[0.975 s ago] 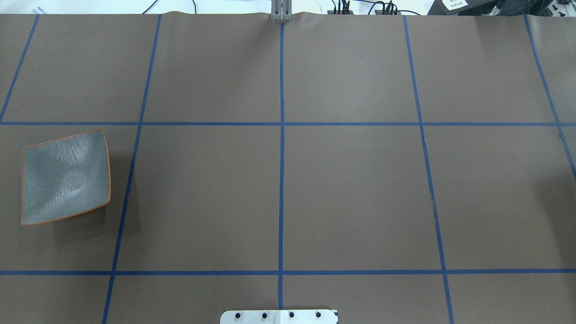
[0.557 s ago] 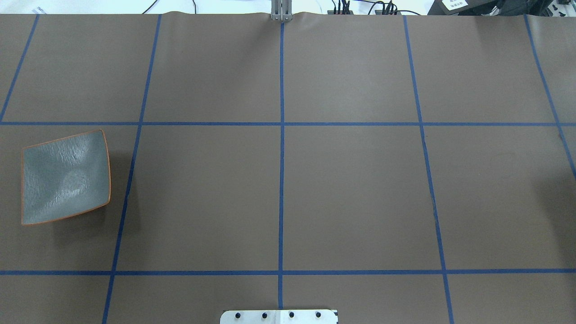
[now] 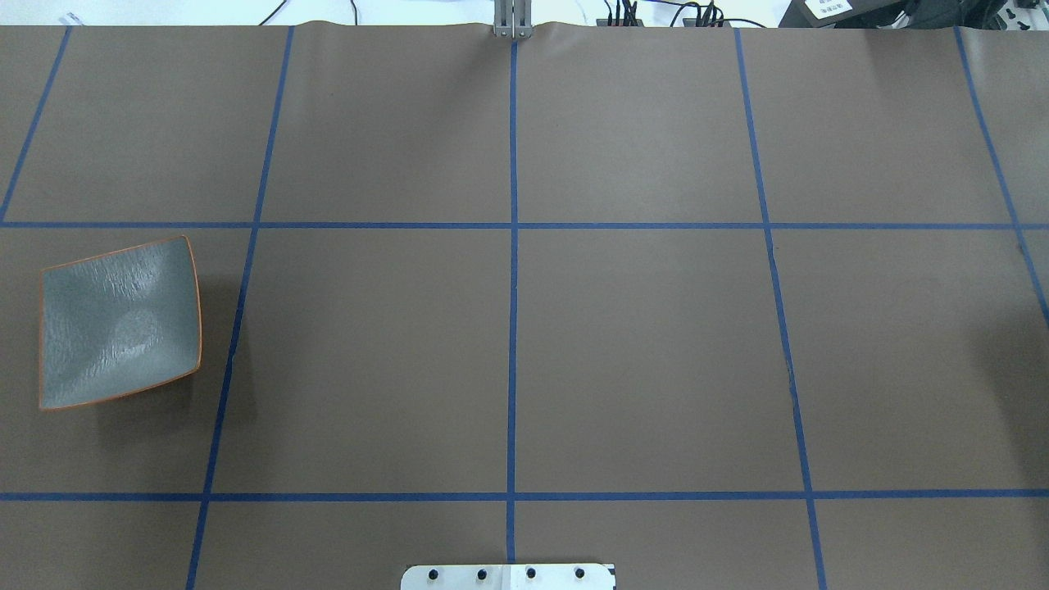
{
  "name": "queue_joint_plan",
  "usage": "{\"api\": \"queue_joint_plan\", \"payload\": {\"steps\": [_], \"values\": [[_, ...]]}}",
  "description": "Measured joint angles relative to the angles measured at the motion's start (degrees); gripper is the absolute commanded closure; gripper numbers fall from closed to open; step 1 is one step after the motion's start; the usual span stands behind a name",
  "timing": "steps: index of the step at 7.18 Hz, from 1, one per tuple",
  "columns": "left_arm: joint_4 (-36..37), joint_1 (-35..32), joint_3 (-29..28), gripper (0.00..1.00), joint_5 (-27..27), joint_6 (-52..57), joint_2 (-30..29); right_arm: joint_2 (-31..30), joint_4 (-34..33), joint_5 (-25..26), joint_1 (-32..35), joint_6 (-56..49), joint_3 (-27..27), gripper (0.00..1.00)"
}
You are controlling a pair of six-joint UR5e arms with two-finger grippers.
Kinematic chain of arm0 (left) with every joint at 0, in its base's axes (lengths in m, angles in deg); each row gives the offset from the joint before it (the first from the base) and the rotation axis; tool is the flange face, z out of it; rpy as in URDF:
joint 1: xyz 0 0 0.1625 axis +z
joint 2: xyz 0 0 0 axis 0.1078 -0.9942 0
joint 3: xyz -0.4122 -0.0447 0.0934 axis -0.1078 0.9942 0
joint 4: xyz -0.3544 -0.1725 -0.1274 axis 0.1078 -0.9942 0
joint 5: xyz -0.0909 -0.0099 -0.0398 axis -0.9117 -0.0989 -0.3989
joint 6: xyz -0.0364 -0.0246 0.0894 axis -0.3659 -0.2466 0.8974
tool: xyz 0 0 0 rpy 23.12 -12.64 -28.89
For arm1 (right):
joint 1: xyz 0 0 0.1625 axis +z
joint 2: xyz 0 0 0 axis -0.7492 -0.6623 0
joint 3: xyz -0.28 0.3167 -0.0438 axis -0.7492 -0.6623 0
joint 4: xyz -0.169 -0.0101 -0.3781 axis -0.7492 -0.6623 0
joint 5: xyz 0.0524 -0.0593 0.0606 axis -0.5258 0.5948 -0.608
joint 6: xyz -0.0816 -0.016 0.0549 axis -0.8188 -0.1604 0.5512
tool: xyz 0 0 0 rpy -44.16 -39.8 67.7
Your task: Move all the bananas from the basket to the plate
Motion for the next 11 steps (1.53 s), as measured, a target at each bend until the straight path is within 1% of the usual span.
{"api": "queue_joint_plan", "payload": {"steps": [4, 6, 8, 10, 11], "values": [[0.02, 0.10, -0.03, 0.00, -0.11, -1.13, -0.08, -1.31, -0.74, -0.43, 0.92, -0.85, 5.85, 1.00], [-0.15, 0.39, -0.18, 0.00, -0.38, -3.52, -1.00, 0.46, -0.70, -2.10, 0.92, -0.22, 8.71, 1.00], [-0.09, 1.65, -0.84, 0.00, -2.26, -7.12, -4.43, 5.91, -0.53, -6.61, -0.63, 2.28, 9.56, 1.00], [-0.03, 5.34, -2.72, 0.00, -5.58, -12.97, -10.93, 14.55, -0.41, -8.12, -6.79, 11.70, 9.75, 1.00], [-0.06, 8.37, -3.20, 0.00, -6.20, -18.19, -14.99, 19.07, -0.45, -8.10, -10.34, 16.50, 9.80, 1.00]]}}
